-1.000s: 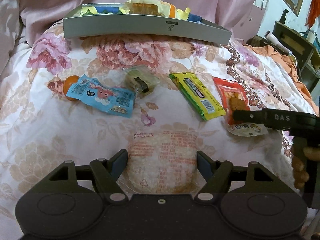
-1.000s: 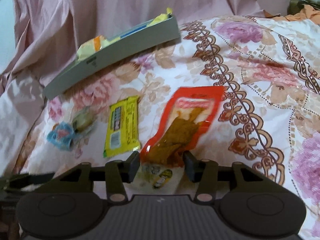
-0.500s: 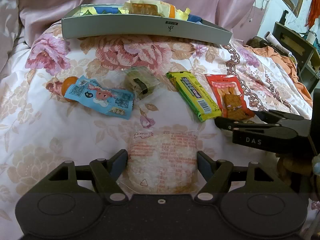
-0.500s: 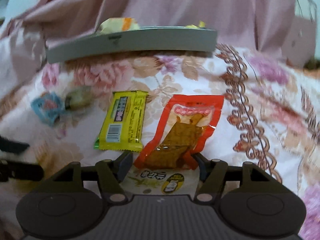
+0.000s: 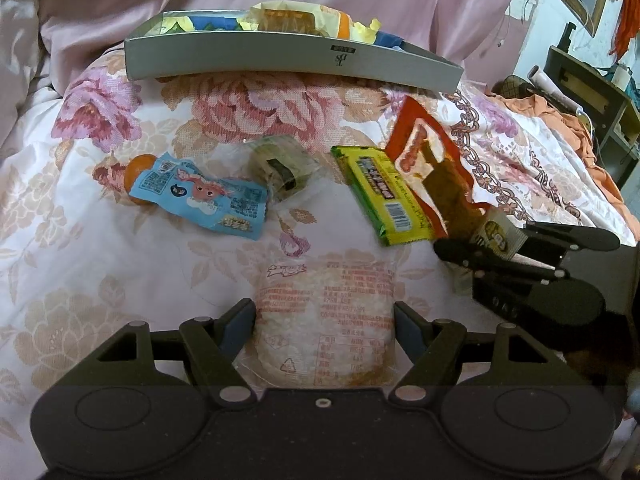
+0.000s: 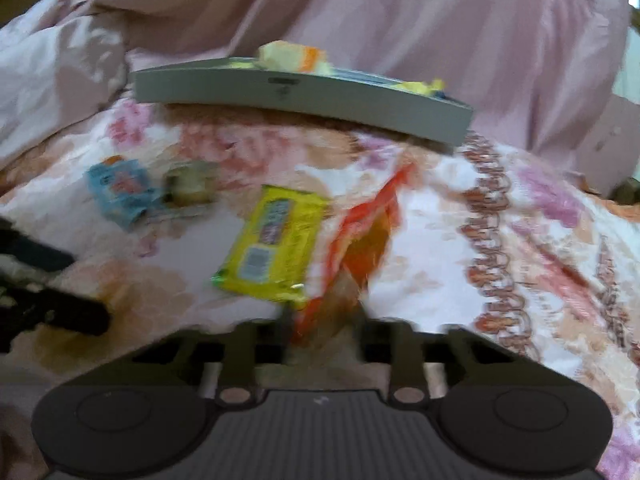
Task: Organize snacks
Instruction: 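Lift the rice cracker and red packet, carry them into the grey tray and release, then withdraw both tools from the tray back over the remaining snacks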
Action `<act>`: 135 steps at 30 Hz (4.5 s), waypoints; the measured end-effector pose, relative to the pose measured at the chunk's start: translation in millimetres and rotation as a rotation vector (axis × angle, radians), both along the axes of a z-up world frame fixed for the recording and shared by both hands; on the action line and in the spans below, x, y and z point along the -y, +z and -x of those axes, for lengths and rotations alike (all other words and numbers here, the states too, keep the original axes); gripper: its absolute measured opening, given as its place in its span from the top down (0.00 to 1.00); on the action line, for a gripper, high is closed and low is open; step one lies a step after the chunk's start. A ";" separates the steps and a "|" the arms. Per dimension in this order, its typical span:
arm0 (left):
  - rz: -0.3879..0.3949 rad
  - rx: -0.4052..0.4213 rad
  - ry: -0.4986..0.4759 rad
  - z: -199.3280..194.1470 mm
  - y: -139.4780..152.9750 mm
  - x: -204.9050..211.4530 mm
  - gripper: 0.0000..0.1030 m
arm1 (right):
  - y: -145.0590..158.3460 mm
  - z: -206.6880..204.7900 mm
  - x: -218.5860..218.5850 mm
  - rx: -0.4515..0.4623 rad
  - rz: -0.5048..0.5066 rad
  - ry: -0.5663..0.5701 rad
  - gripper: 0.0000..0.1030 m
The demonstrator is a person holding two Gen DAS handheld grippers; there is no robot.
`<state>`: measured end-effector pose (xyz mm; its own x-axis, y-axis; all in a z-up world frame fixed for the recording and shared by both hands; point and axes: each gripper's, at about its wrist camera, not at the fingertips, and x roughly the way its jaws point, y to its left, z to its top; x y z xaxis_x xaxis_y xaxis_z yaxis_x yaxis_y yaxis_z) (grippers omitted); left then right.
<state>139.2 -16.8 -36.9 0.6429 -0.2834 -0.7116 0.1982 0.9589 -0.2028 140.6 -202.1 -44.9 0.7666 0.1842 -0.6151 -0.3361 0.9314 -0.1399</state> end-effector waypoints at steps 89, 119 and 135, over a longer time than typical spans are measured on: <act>0.073 0.337 0.322 -175.3 100.6 -26.9 0.08 | 76.0 -136.8 -16.1 0.330 -0.133 -0.082 0.35; 0.060 0.472 0.302 -8.9 152.6 -20.0 0.01 | 146.9 21.9 28.5 0.544 -0.274 -0.130 0.00; 0.056 0.399 0.304 63.0 113.6 -35.6 0.01 | 119.2 83.4 25.1 0.442 -0.257 -0.094 0.00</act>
